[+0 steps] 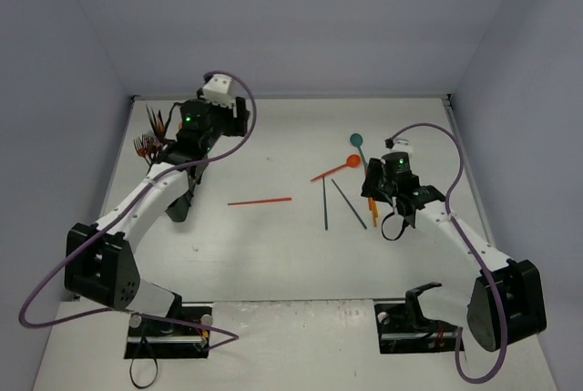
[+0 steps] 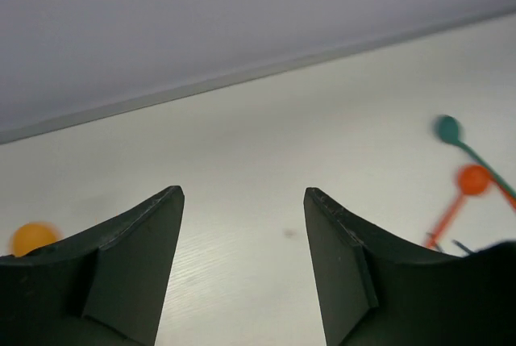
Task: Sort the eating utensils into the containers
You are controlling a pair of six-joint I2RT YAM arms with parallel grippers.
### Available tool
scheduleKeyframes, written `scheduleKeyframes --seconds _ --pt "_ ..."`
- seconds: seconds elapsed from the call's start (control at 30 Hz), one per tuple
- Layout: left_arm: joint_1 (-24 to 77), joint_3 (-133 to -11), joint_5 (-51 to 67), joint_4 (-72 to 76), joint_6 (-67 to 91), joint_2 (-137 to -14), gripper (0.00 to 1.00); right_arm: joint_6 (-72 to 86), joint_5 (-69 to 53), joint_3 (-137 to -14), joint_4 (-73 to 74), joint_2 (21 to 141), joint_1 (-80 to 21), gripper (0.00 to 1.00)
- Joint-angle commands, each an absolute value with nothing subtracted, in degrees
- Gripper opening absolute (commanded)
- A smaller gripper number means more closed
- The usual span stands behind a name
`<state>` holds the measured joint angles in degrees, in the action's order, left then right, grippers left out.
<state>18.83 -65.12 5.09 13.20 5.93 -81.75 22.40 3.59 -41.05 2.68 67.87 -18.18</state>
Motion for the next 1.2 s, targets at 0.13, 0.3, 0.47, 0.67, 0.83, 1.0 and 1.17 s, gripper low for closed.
scheduleKeyframes --seconds 0.13,0.3,0.47,0.67,0.83,1.0,1.17 --pt "31.1 -83.4 14.5 -4.3 0.6 -94.7 0.58 24.4 1.3 -40.2 3.6 63.8 -12.3 0.46" --pt "34.3 -91.2 16.8 -8.5 0.4 -103.0 0.59 23.2 0.5 -40.2 4.0 64.1 -9.6 0.45" --pt "34.3 -86.8 13.3 -5.8 4.4 -99.3 0.58 19.1 -1.9 -45.3 3.9 71.7 -9.5 0.4" --pt "34.2 -82.3 6.0 -10.9 8.5 -90.4 0.59 14.8 -3.5 -59.0 3.7 87.2 -9.5 0.34" --pt "33.9 -76.5 2.1 -16.4 11.8 -80.3 0.59 10.1 -4.1 -70.7 3.8 99.0 -9.5 0.33" --pt "33.3 -68.7 -0.4 -19.5 15.3 -71.6 0.6 7.1 -4.6 -81.0 3.9 110.6 -9.5 0.33" --pt "33.0 -63.7 -2.0 -22.0 17.5 -65.4 0.62 6.3 -4.5 -88.0 4.2 117.9 -9.4 0.33"
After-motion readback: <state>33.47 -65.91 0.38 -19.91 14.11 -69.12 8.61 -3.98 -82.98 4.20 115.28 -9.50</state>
